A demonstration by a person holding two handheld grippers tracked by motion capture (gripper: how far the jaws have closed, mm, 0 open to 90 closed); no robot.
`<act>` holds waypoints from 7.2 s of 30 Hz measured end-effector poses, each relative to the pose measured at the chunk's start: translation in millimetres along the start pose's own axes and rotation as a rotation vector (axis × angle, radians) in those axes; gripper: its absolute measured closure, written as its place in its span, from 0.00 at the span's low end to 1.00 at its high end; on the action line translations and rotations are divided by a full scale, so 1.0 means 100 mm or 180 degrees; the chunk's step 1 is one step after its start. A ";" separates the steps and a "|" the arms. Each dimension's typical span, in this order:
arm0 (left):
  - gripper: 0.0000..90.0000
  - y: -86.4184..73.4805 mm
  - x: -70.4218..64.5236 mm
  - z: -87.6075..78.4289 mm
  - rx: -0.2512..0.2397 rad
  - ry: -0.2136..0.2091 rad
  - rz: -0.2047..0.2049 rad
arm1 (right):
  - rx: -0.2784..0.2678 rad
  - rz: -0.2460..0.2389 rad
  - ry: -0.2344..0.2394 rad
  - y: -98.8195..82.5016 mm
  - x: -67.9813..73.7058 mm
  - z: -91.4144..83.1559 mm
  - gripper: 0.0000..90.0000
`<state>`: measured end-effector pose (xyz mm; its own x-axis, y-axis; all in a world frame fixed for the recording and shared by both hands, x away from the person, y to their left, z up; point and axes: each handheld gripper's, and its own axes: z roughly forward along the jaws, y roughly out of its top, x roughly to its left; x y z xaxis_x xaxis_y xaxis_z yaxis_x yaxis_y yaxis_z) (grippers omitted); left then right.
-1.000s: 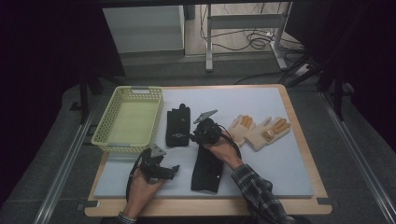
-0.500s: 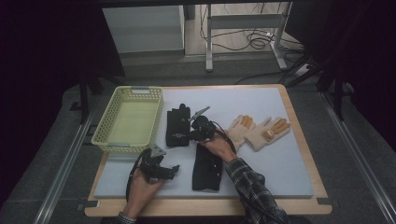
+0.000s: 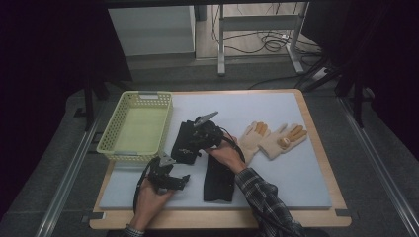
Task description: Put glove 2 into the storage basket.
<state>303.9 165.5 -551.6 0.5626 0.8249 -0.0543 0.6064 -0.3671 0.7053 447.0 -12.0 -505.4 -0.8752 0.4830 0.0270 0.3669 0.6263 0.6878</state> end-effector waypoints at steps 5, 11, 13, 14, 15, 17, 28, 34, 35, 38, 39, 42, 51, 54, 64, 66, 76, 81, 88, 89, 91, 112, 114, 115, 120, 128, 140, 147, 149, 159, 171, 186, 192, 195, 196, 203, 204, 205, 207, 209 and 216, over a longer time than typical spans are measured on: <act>0.06 0.00 0.00 0.00 -0.0004 -0.0003 -0.0006 | 0.0053 0.0025 -0.0151 0.09 -0.04 0.27 0.42; 0.06 0.00 0.00 0.00 0.0000 0.0001 0.0001 | 0.0125 0.0243 -0.0125 0.11 -0.09 0.41 0.68; 0.06 0.00 0.00 0.00 0.0001 0.0002 0.0001 | 0.0126 0.0266 -0.0179 0.11 -0.08 0.41 0.79; 0.06 0.00 0.00 0.00 0.0001 0.0001 0.0000 | 0.0115 0.0270 -0.0212 0.11 -0.06 0.40 0.85; 0.06 0.00 0.00 0.00 0.0001 0.0001 0.0000 | 0.0100 0.0269 -0.0233 0.10 -0.05 0.39 0.90; 0.06 0.00 0.00 0.00 0.0000 0.0000 -0.0002 | 0.0106 0.0232 -0.0260 0.11 -0.02 0.37 0.95; 0.06 0.00 0.00 0.00 0.0000 0.0002 0.0003 | -0.0142 0.0198 -0.0222 0.18 0.03 -0.14 0.98; 0.06 0.00 0.00 0.00 -0.0002 0.0001 0.0004 | -0.0241 0.0207 -0.0213 0.15 0.04 -0.48 0.98; 0.06 0.00 0.00 0.00 -0.0002 0.0001 0.0003 | -0.0273 0.0219 -0.0206 0.13 0.05 -0.61 0.98; 0.06 0.00 0.00 0.00 -0.0010 -0.0001 0.0004 | -0.0304 0.0233 -0.0170 0.08 0.07 -0.82 0.98; 0.06 0.00 0.00 0.00 -0.0009 -0.0001 0.0004 | -0.0304 0.0229 -0.0176 0.05 0.09 -0.89 0.98; 0.06 0.00 0.00 0.00 -0.0021 0.0003 -0.0011 | -0.0320 0.0253 -0.0114 -0.05 0.15 -1.10 0.98; 0.06 0.00 0.00 0.00 -0.0003 0.0001 0.0002 | -0.0146 0.0151 0.0009 -0.55 0.42 -1.42 0.98; 0.06 0.00 0.00 0.00 -0.0004 0.0004 0.0002 | -0.0093 0.0152 0.0003 -0.72 0.44 -1.37 0.98; 0.06 0.00 0.00 0.00 -0.0004 0.0007 0.0003 | -0.0037 0.0241 -0.0085 -0.97 0.43 -1.04 0.88; 0.06 0.00 0.00 0.00 -0.0005 0.0007 0.0001 | -0.0080 0.0252 -0.0084 -0.99 0.43 -1.06 0.69; 0.06 0.00 0.00 0.00 0.0011 -0.0002 0.0010 | -0.0120 0.0272 -0.0111 -1.34 0.35 -1.45 0.96; 0.06 0.00 0.02 -0.02 -0.0007 -0.0054 -0.0008 | -0.0042 0.0277 0.0044 -1.63 0.44 -1.38 0.98; 0.04 -0.08 0.11 -0.09 0.0047 0.0066 0.0022 | -0.0052 0.0176 0.0159 -1.63 0.60 -1.18 0.98; 0.03 -0.09 0.14 -0.11 0.0056 0.0088 0.0006 | -0.0059 0.0166 0.0164 -1.61 0.60 -1.16 0.98; 0.01 -0.10 0.16 -0.11 0.0060 0.0086 -0.0005 | -0.0061 0.0150 0.0170 -1.58 0.62 -1.13 0.98; 0.02 -0.18 0.27 -0.18 0.0067 0.0016 0.0024 | -0.0056 -0.0007 0.0262 -1.16 0.82 -0.74 0.86; 0.02 -0.19 0.27 -0.18 0.0064 0.0015 0.0020 | -0.0081 0.0031 0.0218 -1.21 0.77 -0.82 0.83; 0.02 -0.19 0.27 -0.18 0.0060 0.0014 0.0009 | -0.0081 0.0031 0.0218 -1.21 0.77 -0.82 0.83; 0.02 -0.19 0.27 -0.18 0.0050 0.0011 0.0003 | -0.0161 0.0195 -0.0109 -1.39 0.53 -1.11 0.74; 0.02 -0.19 0.28 -0.18 0.0053 0.0002 0.0000 | -0.0243 0.0567 -0.0555 -1.76 0.13 -1.51 0.58; 0.02 -0.19 0.28 -0.18 0.0044 -0.0001 -0.0008 | -0.0227 0.0777 -0.1026 -2.16 -0.17 -1.71 0.29; 0.05 -0.20 0.27 -0.20 0.0007 0.0039 -0.0021 | -0.0190 0.0757 -0.1124 -2.16 -0.16 -1.69 0.24; 0.09 -0.20 0.25 -0.24 -0.0014 0.0071 -0.0050 | -0.0190 0.0756 -0.1126 -2.16 -0.15 -1.69 0.24; 0.02 0.09 0.00 -0.43 -0.0183 -0.0416 0.0004 | -0.0191 0.0755 -0.1132 -2.16 -0.15 -1.69 0.23; 0.00 0.57 -0.53 0.03 0.0177 -0.0561 0.0363 | -0.0194 0.0758 -0.1132 -2.16 -0.15 -1.69 0.23; 0.00 0.51 -0.71 0.35 0.0475 -0.0298 0.0494 | -0.0194 0.0760 -0.1129 -2.16 -0.16 -1.69 0.23; 0.14 0.54 -0.67 0.29 0.0493 -0.0294 0.0506 | -0.0191 0.0756 -0.1126 -2.16 -0.15 -1.69 0.23; 0.35 0.54 -0.62 0.24 0.0471 -0.0288 0.0489 | -0.0200 0.0754 -0.1130 -2.16 -0.15 -1.69 0.23; 0.42 0.54 -0.61 0.23 0.0465 -0.0271 0.0495 | -0.0200 0.0754 -0.1130 -2.16 -0.15 -1.69 0.23; 0.69 0.56 -0.62 0.20 0.0485 -0.0212 0.0598 | -0.0199 0.0752 -0.1132 -2.16 -0.15 -1.69 0.23; 0.70 0.58 -0.58 0.18 0.0489 -0.0281 0.0573 | -0.0199 0.0752 -0.1132 -2.16 -0.15 -1.69 0.23; 0.71 0.58 -0.58 0.18 0.0489 -0.0281 0.0573 | -0.0200 0.0753 -0.1131 -2.16 -0.15 -1.69 0.23; 0.71 0.60 -0.54 0.16 0.0485 -0.0328 0.0518 | -0.0200 0.0753 -0.1131 -2.16 -0.15 -1.69 0.23; 0.71 0.66 -0.47 0.10 0.0454 -0.0307 0.0480 | -0.0200 0.0753 -0.1130 -2.16 -0.15 -1.69 0.23; 0.69 0.92 -0.26 -0.15 0.0315 -0.0216 0.0383 | -0.0200 0.0755 -0.1130 -2.16 -0.15 -1.69 0.23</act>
<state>336.8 117.0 -475.1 0.6692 0.7427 -0.0236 0.5827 -0.5049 0.6368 328.1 -257.8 -532.0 -0.6021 0.7966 -0.0540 0.5153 0.4394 0.7358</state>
